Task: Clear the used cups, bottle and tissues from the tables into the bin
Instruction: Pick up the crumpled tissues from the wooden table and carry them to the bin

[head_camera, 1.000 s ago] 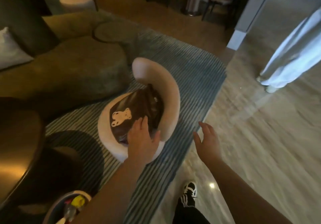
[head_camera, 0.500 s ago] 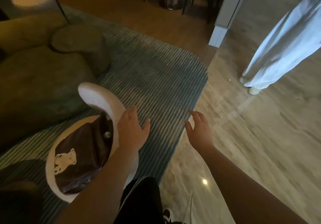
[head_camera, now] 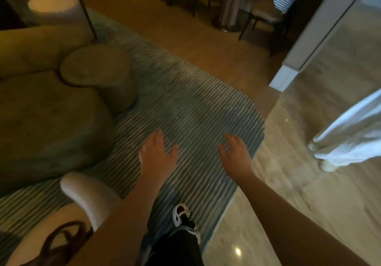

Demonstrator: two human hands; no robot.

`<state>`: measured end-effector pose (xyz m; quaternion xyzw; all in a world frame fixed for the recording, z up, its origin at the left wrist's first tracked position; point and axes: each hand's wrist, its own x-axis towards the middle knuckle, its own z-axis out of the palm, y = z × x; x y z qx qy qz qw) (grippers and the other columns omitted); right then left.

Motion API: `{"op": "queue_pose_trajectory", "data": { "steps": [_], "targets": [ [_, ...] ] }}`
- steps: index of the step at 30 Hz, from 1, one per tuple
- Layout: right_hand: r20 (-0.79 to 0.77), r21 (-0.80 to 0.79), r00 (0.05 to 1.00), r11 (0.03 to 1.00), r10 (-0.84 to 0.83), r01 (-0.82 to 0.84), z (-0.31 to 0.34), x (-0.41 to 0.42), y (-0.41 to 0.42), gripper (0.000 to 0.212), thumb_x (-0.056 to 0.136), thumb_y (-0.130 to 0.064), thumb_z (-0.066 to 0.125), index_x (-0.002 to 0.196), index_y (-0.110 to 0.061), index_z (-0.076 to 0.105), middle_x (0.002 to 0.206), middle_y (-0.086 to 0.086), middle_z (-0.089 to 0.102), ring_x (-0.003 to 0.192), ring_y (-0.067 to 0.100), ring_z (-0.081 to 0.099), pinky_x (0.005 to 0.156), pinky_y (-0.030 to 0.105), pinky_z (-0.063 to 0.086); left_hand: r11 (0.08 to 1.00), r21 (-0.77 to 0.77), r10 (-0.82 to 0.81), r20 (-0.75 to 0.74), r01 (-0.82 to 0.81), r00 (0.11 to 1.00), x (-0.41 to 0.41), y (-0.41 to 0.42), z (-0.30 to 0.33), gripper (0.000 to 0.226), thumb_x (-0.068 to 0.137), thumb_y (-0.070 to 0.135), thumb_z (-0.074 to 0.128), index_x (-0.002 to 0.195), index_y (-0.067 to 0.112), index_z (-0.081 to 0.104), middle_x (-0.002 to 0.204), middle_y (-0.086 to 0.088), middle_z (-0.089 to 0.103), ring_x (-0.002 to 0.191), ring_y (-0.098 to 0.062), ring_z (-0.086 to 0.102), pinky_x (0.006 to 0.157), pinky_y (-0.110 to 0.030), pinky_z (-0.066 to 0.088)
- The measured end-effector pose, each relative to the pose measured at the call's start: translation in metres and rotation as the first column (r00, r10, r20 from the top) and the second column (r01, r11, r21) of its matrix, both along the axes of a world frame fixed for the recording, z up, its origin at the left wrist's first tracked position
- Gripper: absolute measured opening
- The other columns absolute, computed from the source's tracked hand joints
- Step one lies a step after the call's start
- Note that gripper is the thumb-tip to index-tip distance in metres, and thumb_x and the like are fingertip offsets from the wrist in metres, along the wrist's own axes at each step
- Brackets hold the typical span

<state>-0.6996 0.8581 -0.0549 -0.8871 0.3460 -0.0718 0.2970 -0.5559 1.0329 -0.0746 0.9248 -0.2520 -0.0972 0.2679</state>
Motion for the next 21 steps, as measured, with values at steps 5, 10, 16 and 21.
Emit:
{"op": "queue_pose_trajectory", "data": {
  "steps": [5,10,16,21],
  "targets": [
    [0.04,-0.014,0.999,1.0,-0.005,0.005,0.022,0.118,-0.094,0.047,0.096,-0.033,0.046,0.139,-0.012,0.041,0.142,0.008,0.041,0.131,0.024,0.039,0.109,0.034,0.029,0.998,0.029,0.061,0.015,-0.061,0.998,0.117,-0.077,0.025,0.075,0.091,0.053,0.044,0.15,0.015,0.017,0.154,-0.01,0.025,0.139,-0.027,0.023,0.111,-0.048,0.021],
    [0.043,-0.017,0.999,1.0,-0.003,0.004,0.022,0.222,-0.167,0.048,0.096,-0.035,0.046,0.138,-0.011,0.042,0.143,0.008,0.041,0.13,0.023,0.039,0.108,0.033,0.03,0.995,0.049,0.081,0.028,-0.083,0.996,0.221,-0.14,0.039,0.074,0.092,0.054,0.041,0.151,0.017,0.014,0.154,-0.007,0.023,0.14,-0.024,0.021,0.112,-0.048,0.023],
    [0.077,-0.05,0.995,0.996,0.071,-0.067,0.005,0.374,-0.268,0.047,0.096,-0.032,0.047,0.137,-0.011,0.044,0.14,0.008,0.044,0.128,0.02,0.04,0.107,0.027,0.028,0.99,0.045,0.129,0.035,-0.131,0.991,0.36,-0.237,0.03,0.074,0.093,0.053,0.043,0.15,0.015,0.015,0.154,-0.007,0.025,0.14,-0.024,0.022,0.112,-0.047,0.024],
    [0.067,-0.047,0.976,0.978,0.205,-0.202,-0.003,0.534,-0.376,0.046,0.095,-0.03,0.049,0.136,-0.01,0.045,0.14,0.009,0.045,0.129,0.023,0.04,0.109,0.035,0.032,0.98,0.056,0.189,0.019,-0.189,0.982,0.498,-0.34,0.024,0.074,0.093,0.052,0.041,0.151,0.016,0.012,0.155,-0.007,0.021,0.141,-0.023,0.019,0.113,-0.046,0.022]
  ]
}}
